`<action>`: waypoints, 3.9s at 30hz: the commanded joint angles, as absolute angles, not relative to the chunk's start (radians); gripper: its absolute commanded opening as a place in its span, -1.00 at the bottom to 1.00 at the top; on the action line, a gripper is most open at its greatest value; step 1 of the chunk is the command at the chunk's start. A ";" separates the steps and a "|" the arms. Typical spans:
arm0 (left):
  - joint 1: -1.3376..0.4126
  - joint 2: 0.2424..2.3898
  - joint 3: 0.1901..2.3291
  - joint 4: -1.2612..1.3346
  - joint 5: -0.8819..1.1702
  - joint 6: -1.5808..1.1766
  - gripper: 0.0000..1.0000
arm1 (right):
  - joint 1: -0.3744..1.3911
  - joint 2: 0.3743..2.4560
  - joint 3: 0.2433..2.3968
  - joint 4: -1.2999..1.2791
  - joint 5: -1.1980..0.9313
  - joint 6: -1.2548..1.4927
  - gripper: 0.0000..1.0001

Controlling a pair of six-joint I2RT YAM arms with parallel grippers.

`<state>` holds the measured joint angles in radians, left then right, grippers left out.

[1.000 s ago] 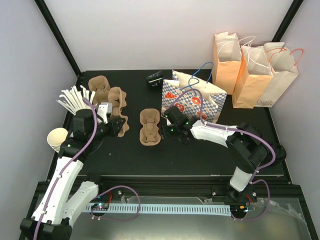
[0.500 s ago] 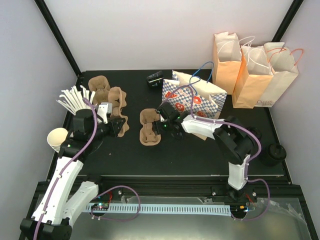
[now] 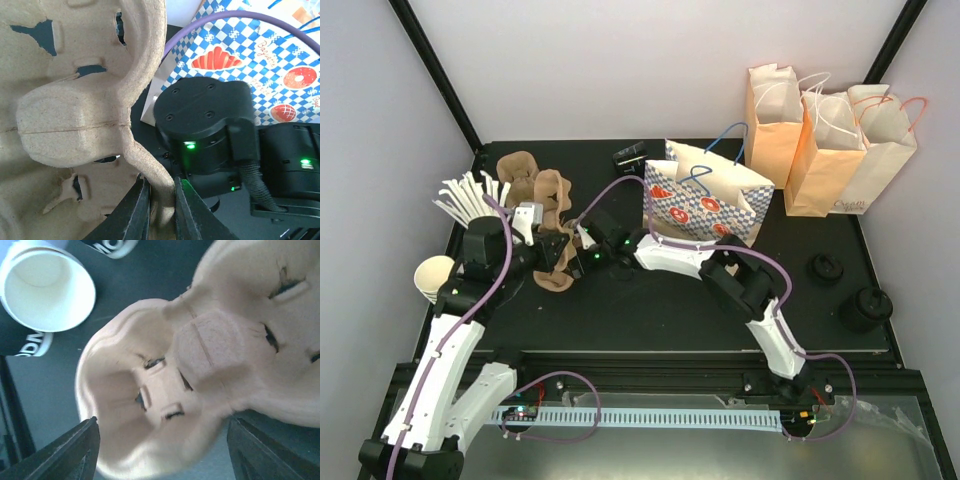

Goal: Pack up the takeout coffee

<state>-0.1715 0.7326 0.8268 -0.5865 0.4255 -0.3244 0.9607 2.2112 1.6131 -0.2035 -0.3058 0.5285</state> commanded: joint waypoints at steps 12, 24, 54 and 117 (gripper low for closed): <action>-0.243 0.842 0.780 -0.540 0.468 -0.320 -0.66 | 0.906 1.708 1.185 -0.179 -0.135 0.465 0.56; -0.673 1.226 0.825 -0.514 0.252 -0.456 -0.62 | 0.907 1.296 0.941 -0.407 0.096 0.303 0.51; -0.323 0.753 0.726 -0.551 0.158 -0.446 0.77 | 1.037 1.735 1.163 -0.480 -0.073 0.022 0.48; -0.439 1.453 1.285 -0.016 0.544 -0.113 0.60 | 0.424 1.270 1.679 -0.551 -0.362 0.529 -0.24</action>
<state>-0.3866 1.4143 1.1969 -0.0700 0.5037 -0.2840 0.4774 1.2549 1.6302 -0.5648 -0.2886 0.4332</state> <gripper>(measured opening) 0.806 0.380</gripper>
